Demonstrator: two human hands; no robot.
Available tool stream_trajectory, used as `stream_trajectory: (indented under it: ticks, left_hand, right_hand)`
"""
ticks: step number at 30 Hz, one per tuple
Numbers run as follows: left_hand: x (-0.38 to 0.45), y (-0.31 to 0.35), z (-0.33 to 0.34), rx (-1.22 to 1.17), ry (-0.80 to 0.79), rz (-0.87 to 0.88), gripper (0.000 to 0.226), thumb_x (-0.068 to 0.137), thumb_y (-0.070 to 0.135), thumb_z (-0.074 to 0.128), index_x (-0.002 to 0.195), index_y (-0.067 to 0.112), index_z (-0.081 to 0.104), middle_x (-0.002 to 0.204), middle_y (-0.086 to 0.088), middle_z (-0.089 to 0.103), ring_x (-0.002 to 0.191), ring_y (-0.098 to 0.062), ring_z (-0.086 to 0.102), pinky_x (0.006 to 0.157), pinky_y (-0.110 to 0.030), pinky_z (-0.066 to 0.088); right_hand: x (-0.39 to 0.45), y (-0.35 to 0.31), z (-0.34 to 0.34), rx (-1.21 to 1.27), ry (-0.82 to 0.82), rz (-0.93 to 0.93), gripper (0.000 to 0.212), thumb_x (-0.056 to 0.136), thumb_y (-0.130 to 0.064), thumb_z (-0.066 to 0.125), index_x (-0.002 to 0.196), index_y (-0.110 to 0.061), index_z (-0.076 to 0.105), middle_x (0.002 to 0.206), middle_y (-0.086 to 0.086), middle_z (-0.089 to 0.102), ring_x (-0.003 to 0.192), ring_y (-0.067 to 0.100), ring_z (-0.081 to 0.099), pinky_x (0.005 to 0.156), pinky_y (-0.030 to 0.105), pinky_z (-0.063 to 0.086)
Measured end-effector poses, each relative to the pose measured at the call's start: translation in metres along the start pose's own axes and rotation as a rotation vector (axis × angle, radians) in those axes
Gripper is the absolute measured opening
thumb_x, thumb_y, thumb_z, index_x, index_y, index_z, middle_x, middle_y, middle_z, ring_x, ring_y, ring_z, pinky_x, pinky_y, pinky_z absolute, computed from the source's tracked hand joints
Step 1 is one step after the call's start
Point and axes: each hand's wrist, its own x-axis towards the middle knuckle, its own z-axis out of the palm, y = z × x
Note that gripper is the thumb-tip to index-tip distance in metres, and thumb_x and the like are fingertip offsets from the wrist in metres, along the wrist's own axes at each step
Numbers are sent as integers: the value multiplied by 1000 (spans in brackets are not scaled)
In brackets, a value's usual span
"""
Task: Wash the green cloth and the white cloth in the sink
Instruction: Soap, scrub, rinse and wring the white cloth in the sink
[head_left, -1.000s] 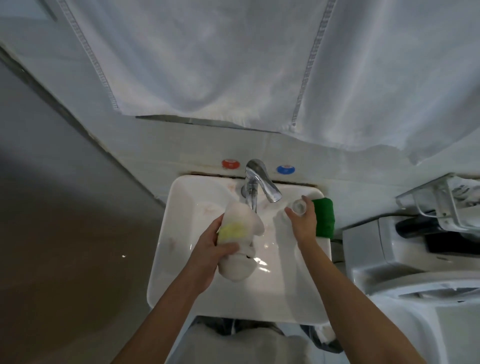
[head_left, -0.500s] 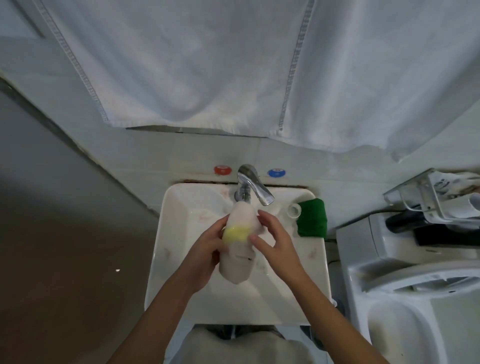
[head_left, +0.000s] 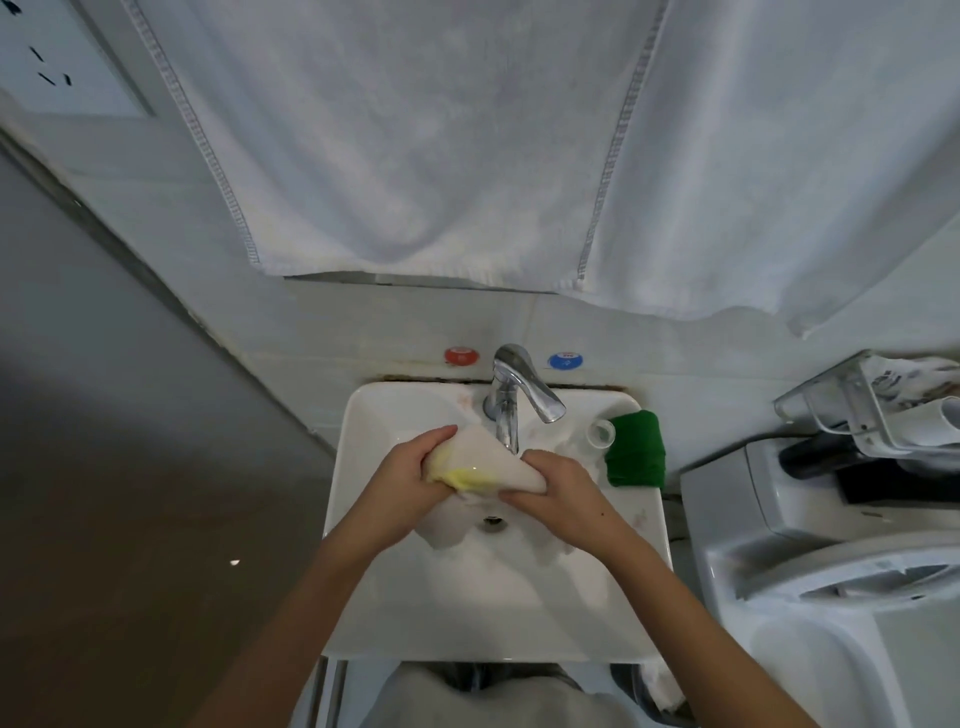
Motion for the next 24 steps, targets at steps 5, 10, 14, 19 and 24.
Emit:
stream_trajectory:
  ticks: [5,10,14,19,24]
  left_hand:
    - [8,5,-24,396,10,44,25,79,22,72,104,21,70,97,13,66,97,-13,61,77,-28,45]
    - [12,4,-38,584,7,-2,38,69,51,67,57,19,51,58,2,50,63,-15,52,55,-29,32]
    - [15,-6,-42,451,7,43,50,48,62,58,63,15,61,66,4,55,70,-13,54,62,-32,39]
    - [20,-21,-38,103,-99,-1,38,56,48,69,70,15,56,64,11,52,63,-10,47,62,-32,36]
    - [19,-26,-30,78,-158,8,17,87,18,65,84,19,48,76,7,51,69,-8,47,62,-26,35]
  right_hand:
    - [9,-11,-10,-57,-90,-14,27,87,-33,68,76,-40,44,74,-16,53,70,1,50,61,18,37]
    - [17,-13,-25,181,-143,13,19,82,-26,75,89,-21,58,83,-4,59,76,10,56,71,27,45]
    - [20,-13,-34,96,-307,65,23,76,-28,80,91,-17,66,86,2,65,75,10,60,71,29,50]
    - [22,-9,-31,-88,-385,118,14,75,-24,77,75,-17,65,69,-3,59,64,10,55,62,24,43]
    - [21,-5,-29,80,-295,166,6,82,-13,68,83,-7,66,74,6,62,69,12,55,65,25,41]
